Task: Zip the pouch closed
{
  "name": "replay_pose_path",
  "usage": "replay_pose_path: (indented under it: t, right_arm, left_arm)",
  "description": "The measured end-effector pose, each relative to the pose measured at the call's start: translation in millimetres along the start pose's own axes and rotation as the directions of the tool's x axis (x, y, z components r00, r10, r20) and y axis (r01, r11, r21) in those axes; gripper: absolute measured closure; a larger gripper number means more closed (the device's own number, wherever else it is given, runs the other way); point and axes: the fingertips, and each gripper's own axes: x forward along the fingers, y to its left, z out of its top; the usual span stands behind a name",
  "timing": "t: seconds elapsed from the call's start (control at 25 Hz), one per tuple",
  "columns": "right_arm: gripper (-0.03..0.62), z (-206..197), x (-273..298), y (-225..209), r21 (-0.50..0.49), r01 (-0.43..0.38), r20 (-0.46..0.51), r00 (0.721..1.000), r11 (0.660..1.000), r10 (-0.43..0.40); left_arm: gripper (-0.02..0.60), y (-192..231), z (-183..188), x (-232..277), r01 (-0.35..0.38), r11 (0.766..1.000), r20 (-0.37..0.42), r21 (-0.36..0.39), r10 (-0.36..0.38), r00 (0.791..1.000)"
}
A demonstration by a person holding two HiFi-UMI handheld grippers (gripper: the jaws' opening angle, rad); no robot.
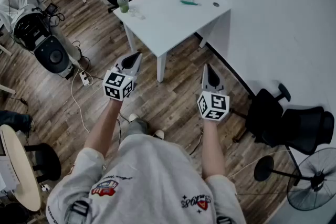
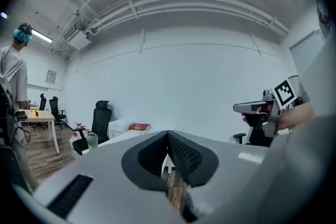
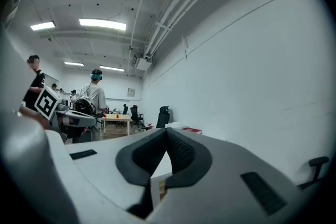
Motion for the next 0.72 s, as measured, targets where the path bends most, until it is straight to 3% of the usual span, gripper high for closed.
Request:
replay_pose_path:
  t: [0.2,0.72]
  right_arm:
    - [0.594,-22.6,-23.7,-4.6,0.052,-0.02,-0.072,0.997,0.998,0.024]
    - [0.584,-24.2,-32.4,-1.9,0.052,-0.008,-0.039,0.999,0.999,0.01]
  left_arm:
    - [0.577,-17.1,-19.9,-12.5,-0.006,1.0,-0.031,-0.016,0.005,0.999]
    - [0.575,-21.5,-26.4,-20.6,-0.014,1.0,-0.034,-0.005,0.014,0.999]
